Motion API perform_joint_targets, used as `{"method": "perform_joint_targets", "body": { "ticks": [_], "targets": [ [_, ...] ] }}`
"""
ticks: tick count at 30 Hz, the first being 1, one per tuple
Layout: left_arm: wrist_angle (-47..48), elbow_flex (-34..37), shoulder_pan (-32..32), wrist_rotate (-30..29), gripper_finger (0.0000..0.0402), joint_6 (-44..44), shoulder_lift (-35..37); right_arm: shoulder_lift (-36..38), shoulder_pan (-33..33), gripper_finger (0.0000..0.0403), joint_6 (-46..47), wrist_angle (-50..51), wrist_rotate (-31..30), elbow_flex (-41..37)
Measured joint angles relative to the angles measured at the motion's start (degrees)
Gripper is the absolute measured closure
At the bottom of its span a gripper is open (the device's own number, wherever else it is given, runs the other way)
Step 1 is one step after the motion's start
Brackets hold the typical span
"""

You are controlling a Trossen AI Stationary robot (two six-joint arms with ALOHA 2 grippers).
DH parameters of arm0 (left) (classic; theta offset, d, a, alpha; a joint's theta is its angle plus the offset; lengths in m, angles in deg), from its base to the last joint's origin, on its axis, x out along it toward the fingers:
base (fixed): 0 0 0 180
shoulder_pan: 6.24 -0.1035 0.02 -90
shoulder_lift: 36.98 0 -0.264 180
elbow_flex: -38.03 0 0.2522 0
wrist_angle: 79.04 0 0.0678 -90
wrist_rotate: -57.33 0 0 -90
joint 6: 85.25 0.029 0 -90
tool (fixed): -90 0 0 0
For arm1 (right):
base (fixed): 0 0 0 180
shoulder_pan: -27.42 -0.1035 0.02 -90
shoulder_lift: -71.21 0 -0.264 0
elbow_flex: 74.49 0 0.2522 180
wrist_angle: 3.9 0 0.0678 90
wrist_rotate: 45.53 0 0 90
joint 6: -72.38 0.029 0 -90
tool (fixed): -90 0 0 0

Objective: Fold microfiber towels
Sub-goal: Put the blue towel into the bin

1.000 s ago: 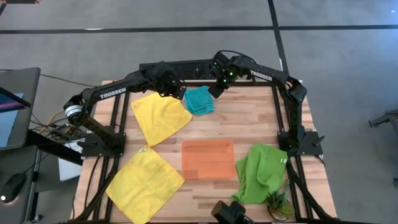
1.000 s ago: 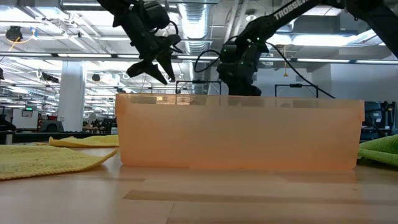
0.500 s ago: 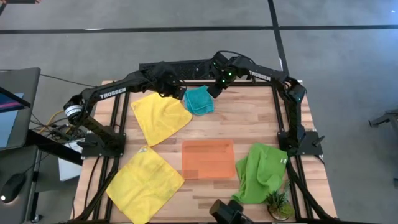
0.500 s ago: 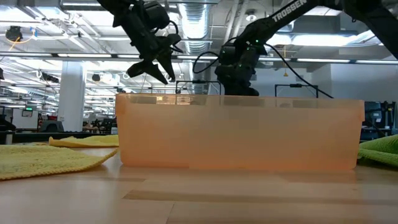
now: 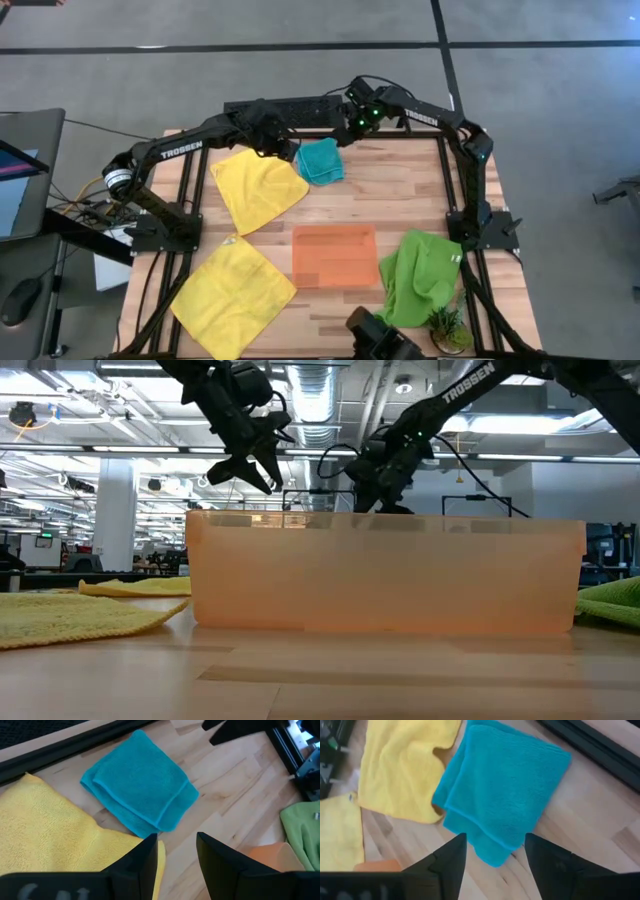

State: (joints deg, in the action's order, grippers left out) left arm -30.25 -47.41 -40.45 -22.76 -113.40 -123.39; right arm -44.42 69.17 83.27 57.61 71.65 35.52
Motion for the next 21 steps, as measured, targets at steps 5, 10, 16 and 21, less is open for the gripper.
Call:
{"method": "perform_joint_targets", "body": {
  "ticks": [5,10,16,21],
  "targets": [
    [0.0,0.0,0.0,0.0,0.0274,0.1,0.0,0.0,0.5,0.0178,1.2,-1.1,1.1,-2.1],
    [0.0,0.0,0.0,-0.1,0.0274,0.1,0.0,0.0,0.3,0.0178,1.2,-5.4,2.7,-5.0],
    [0.0,0.0,0.0,0.0,0.0274,0.1,0.0,0.0,0.4,0.0178,1.3,-6.9,2.6,-5.8],
    [0.0,0.0,0.0,0.0,0.0274,0.1,0.0,-0.6,0.2,0.0178,1.3,-8.1,2.2,-5.7]
  ]
}}
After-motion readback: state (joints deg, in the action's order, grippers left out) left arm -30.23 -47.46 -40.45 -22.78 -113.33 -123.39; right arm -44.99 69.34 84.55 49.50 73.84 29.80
